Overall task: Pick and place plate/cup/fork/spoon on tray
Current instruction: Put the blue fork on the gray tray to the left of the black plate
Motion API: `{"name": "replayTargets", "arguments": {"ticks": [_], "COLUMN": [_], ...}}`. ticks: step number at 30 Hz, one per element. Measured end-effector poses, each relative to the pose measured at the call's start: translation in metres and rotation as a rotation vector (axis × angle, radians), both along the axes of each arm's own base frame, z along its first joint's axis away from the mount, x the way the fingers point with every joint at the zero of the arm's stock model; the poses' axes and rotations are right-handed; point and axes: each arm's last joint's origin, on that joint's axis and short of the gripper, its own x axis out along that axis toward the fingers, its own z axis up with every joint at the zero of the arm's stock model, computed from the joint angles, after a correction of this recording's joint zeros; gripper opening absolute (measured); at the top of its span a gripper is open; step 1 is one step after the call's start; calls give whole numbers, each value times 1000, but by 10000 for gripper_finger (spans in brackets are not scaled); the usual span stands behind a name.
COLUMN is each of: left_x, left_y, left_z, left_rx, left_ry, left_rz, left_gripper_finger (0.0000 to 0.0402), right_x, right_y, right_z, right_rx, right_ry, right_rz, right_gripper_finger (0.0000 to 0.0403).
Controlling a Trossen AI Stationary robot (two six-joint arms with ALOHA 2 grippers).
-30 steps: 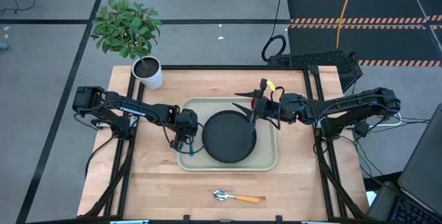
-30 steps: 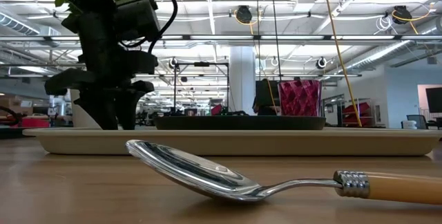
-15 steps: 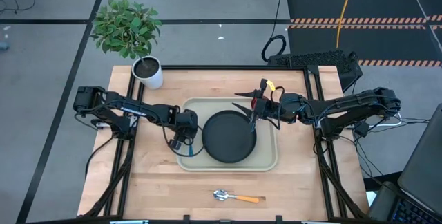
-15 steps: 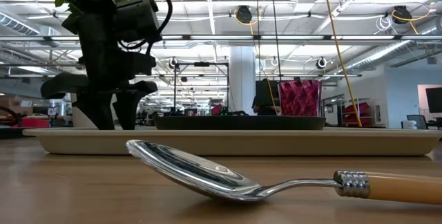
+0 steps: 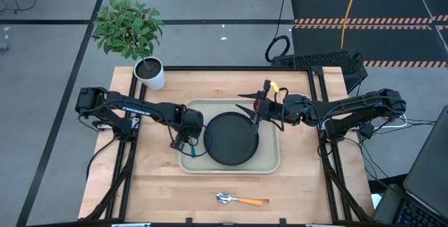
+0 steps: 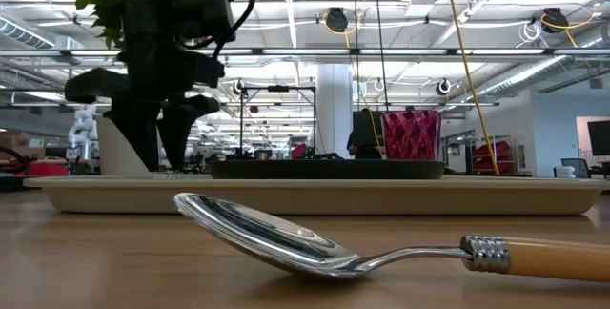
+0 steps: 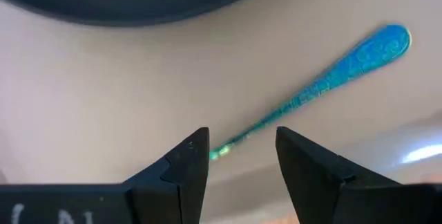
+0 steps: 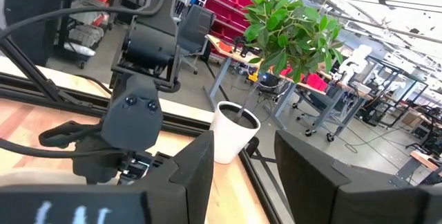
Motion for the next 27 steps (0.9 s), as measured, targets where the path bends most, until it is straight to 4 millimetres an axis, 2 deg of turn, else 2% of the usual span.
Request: {"name": "replayTargets", "arguments": {"ticks": [9,17,23,27], "left_x": [4,-2,-4,-4], "left_y": [0,-6,-10,-12], "left_z": [8,6,3,2], "left_rx": [-1,87,115,196], "left_ry": [-14,44,53,61], "left_rz": [33,-255,-407,-471], "left_gripper_finger": [172,172,172,172], "right_x": [0,0,0,0], "right_y": [0,0,0,0], "right_z": [0,0,0,0], "right_rx": [0,0,0,0], "right_ry": [0,0,0,0], "right_rz": [0,0,0,0], "right_gripper_finger": [148,148,148,148]}}
